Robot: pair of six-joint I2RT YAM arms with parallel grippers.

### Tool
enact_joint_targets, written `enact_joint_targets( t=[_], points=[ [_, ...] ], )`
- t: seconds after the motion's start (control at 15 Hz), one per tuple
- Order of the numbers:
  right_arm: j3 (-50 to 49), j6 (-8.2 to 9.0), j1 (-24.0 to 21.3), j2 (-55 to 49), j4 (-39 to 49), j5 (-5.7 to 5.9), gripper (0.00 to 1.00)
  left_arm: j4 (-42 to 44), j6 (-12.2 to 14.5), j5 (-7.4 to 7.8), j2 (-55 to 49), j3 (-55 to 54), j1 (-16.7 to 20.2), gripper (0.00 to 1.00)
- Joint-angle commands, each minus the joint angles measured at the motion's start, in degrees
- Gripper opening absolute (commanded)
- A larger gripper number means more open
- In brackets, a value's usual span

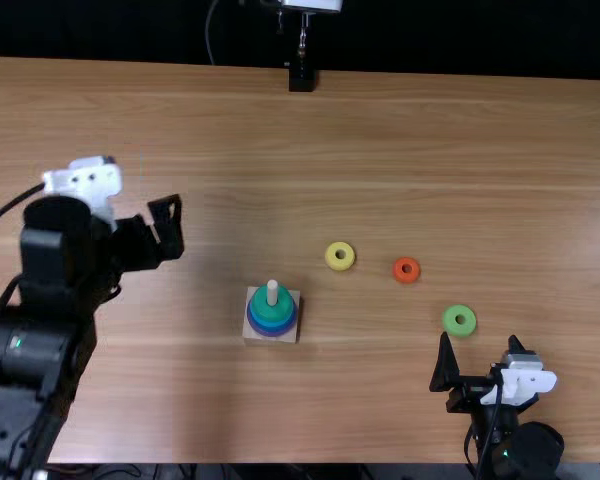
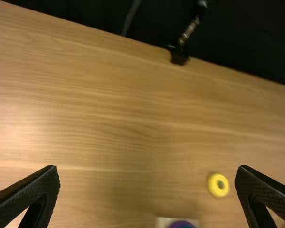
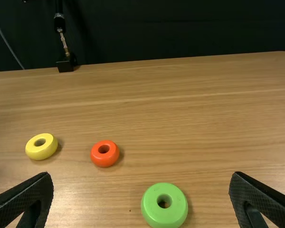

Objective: Build the Hanoi tower: stack the rings onto the peg from bottom to top in this color order: purple, dark blue, light blue, dark green, light green, yellow, orange.

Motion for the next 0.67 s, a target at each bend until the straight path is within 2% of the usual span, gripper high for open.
enact_joint_targets(
  t=[0.0, 0.13, 0.47, 0.53, 0.6],
  points=[
    [-4.0, 0.30, -0.8, -0.7, -4.1, 0.62, 1.00, 1.8, 0.5, 0.01, -5.1, -5.6, 2.2, 1.00],
    [-4.0, 0.30, -0.8, -0.7, -4.1, 0.62, 1.00, 3.5, 0.6, -0.09, -12.5, -13.8, 5.1, 1.00],
    [-4.0, 0.30, -0.8, -0.7, -4.1, 0.62, 1.00, 6.2, 1.0, -0.09, -29.1, -35.2, 4.7, 1.00],
    [-4.0, 0.30, -0.8, -0.7, -4.1, 0.62, 1.00, 6.6, 4.1, -0.41, -33.5, -39.5, 4.5, 1.00],
    [-4.0, 0.30, -0.8, -0.7, -4.1, 0.62, 1.00, 6.7, 8.9, -0.41, -39.0, -43.2, 4.2, 1.00]
  ],
)
